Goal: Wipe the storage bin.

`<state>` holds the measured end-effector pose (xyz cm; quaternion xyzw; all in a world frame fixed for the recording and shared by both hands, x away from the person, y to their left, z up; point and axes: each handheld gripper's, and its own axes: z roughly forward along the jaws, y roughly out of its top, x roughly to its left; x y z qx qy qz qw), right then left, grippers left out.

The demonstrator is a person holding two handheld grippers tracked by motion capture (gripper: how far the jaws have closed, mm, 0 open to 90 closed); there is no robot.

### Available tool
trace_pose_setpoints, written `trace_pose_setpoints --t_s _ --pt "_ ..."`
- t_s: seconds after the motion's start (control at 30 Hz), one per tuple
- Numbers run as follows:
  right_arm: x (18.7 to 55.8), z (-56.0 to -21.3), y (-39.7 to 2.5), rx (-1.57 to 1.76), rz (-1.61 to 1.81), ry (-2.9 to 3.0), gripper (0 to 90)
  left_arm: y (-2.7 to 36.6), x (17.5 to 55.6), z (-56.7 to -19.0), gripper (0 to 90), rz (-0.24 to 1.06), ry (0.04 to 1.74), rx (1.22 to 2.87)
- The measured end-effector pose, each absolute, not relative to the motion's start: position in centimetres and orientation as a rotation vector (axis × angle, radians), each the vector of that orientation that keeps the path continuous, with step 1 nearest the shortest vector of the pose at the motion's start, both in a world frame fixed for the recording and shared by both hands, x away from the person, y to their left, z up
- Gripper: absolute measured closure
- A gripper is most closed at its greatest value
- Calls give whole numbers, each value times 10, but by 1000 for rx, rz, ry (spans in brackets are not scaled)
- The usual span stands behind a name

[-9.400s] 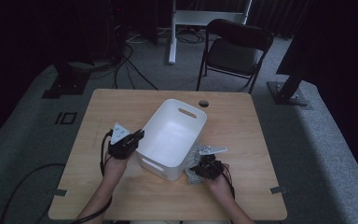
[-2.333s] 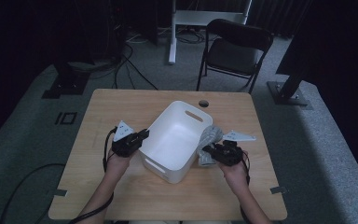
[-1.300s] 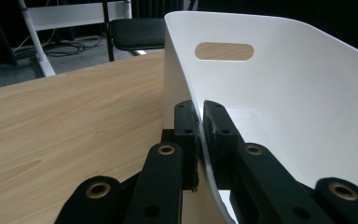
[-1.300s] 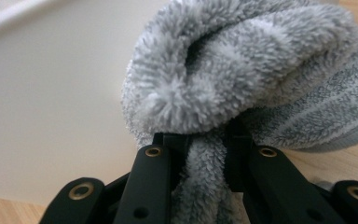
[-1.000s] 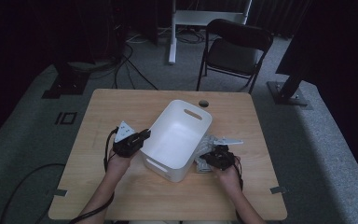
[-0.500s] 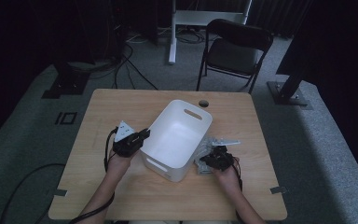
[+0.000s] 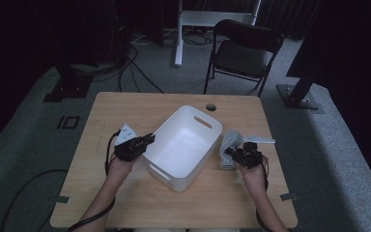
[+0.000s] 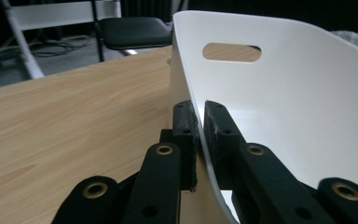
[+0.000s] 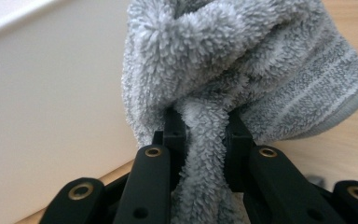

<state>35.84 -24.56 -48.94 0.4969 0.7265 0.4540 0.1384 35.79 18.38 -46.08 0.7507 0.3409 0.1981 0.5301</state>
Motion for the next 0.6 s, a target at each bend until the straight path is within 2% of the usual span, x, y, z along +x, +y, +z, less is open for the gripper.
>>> trace_pose_setpoints --t_s 0.3,0.5,0.57,0.6 --pt "377 -476 -284 1494 1311 1995 763 192 372 -458 836 425 736 1848" --pt "402 -489 -290 1575 1199 2003 756 194 374 -456 820 426 718 1841" --pt "411 -498 -291 1605 1140 2006 746 195 374 -454 792 423 717 1825" --pt "415 -503 -291 1625 1131 2011 730 195 374 -453 749 422 713 1823"
